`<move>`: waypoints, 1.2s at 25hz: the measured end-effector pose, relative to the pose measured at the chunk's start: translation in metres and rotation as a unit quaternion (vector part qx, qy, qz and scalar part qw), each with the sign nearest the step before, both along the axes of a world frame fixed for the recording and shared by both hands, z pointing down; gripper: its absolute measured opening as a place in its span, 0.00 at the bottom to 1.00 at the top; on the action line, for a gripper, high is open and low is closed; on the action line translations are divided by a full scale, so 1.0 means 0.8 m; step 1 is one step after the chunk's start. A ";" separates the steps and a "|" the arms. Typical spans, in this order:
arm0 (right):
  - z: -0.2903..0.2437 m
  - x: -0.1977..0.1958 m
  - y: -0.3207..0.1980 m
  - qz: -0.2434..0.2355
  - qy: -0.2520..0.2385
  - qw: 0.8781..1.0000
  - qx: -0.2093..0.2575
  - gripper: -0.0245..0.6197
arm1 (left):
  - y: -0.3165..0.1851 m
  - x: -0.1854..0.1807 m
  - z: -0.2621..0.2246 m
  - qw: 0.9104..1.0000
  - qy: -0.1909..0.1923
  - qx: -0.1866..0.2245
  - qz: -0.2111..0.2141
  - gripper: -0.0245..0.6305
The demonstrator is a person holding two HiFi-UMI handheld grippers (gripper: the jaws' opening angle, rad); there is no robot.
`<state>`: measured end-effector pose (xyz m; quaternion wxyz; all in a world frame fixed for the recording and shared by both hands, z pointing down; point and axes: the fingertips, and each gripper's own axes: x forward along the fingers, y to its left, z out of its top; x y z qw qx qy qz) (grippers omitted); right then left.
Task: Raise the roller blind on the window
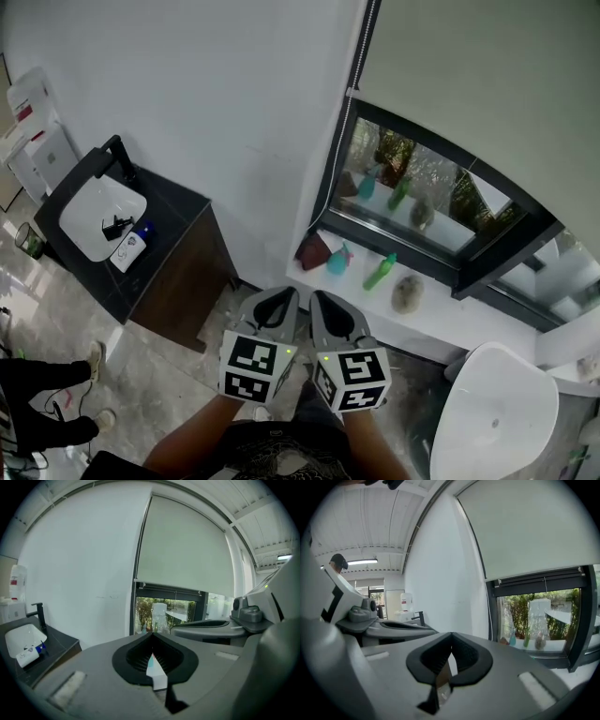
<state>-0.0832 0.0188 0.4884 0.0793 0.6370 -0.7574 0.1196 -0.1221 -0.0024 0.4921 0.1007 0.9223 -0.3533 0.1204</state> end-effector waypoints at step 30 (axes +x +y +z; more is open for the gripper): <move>-0.040 0.151 -0.255 -0.211 0.001 0.977 0.023 0.07 | -0.248 0.149 -0.040 0.981 -0.031 0.029 -0.188 0.04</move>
